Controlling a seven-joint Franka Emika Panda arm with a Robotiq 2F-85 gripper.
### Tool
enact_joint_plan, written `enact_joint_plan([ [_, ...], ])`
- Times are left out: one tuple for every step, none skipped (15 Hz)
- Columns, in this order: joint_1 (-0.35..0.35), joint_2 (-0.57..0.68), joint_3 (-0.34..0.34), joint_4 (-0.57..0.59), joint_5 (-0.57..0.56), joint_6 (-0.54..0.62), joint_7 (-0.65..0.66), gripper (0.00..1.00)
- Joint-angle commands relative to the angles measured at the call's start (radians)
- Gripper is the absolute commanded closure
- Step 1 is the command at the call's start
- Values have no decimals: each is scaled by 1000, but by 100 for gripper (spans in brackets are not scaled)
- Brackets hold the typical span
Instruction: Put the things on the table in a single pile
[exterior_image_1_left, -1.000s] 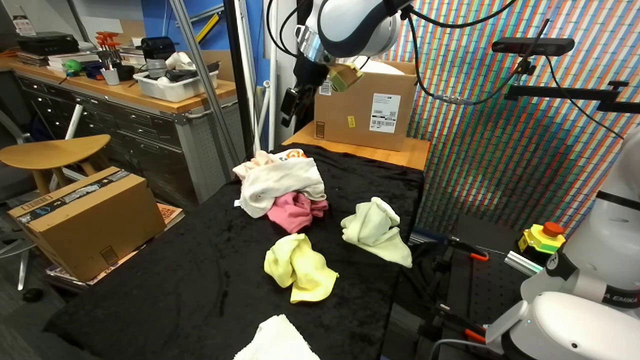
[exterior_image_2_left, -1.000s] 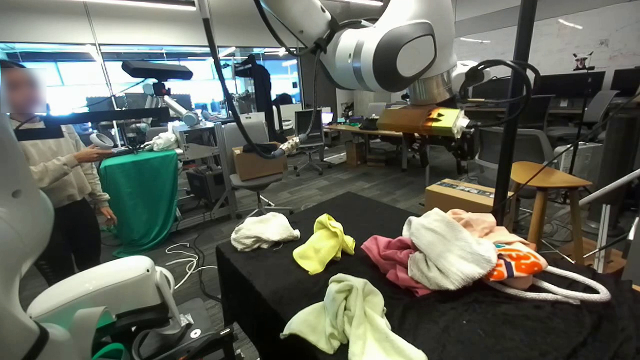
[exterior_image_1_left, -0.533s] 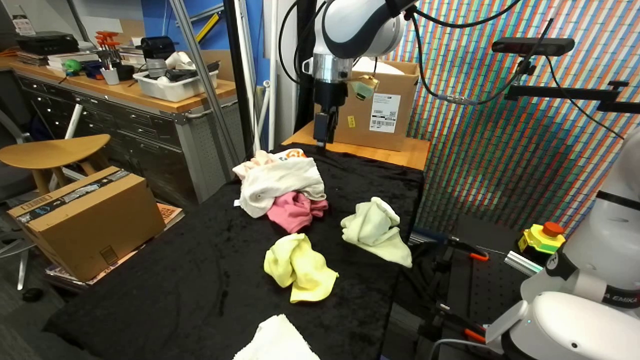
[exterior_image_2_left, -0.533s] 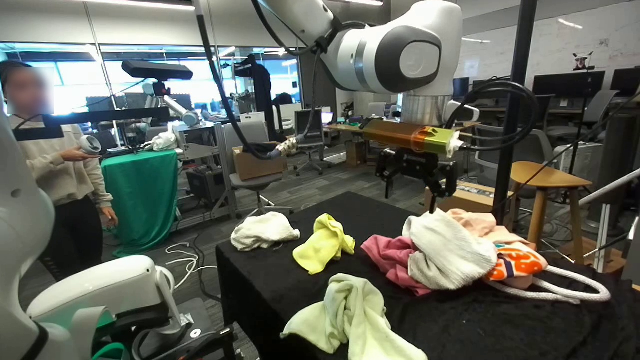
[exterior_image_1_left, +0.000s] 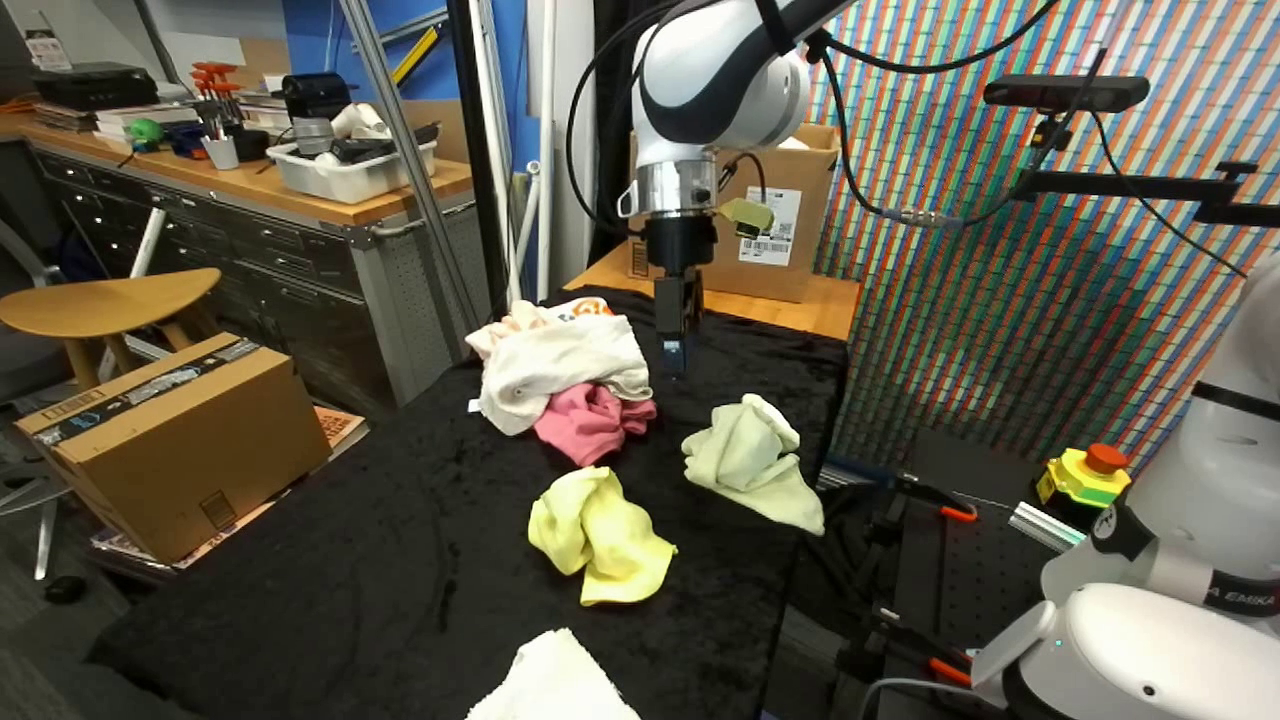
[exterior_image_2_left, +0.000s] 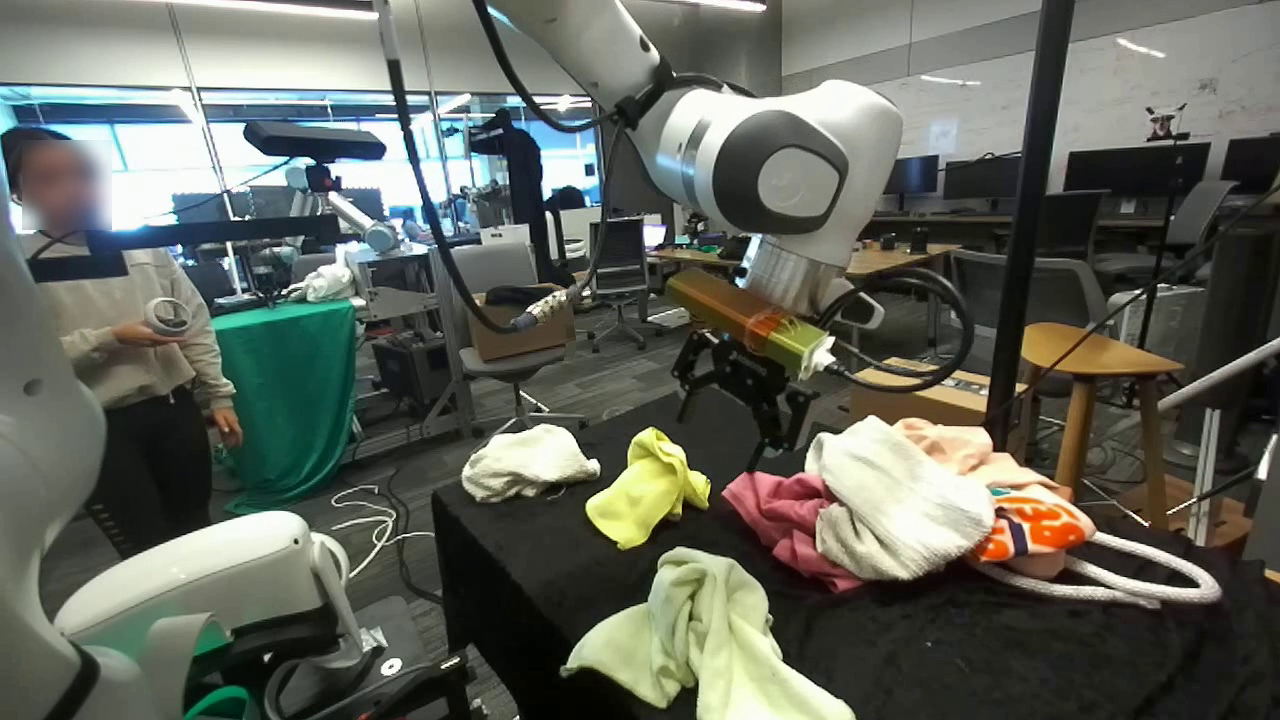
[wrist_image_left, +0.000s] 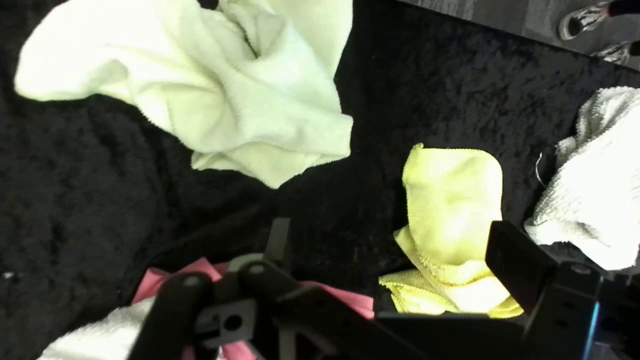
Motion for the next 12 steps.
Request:
enact_joint_plan([
  [14,-2,-2,-57,57,69,67,0],
  [15,-7,-3,-81,66,98,84,0],
  [16,-11,-4,-107,62,123,93,0],
  [18,-13,-5,-132,55,155,108,0],
  [15,-19,-5,-161,52,171,107,0],
  [15,-19,-7,-185,46,192,112,0],
  [11,-19,-9,-208,44,199,109,0],
  [8,-24,-13,-237,40,214,107,0],
  [6,-32,-17,-261,32,219,107,0],
  [3,-30,-20,-278,33,229,100,0],
  [3,-34,-26,-297,22,244,103,0],
  [4,-43,-32,-316,1,253,114,0],
])
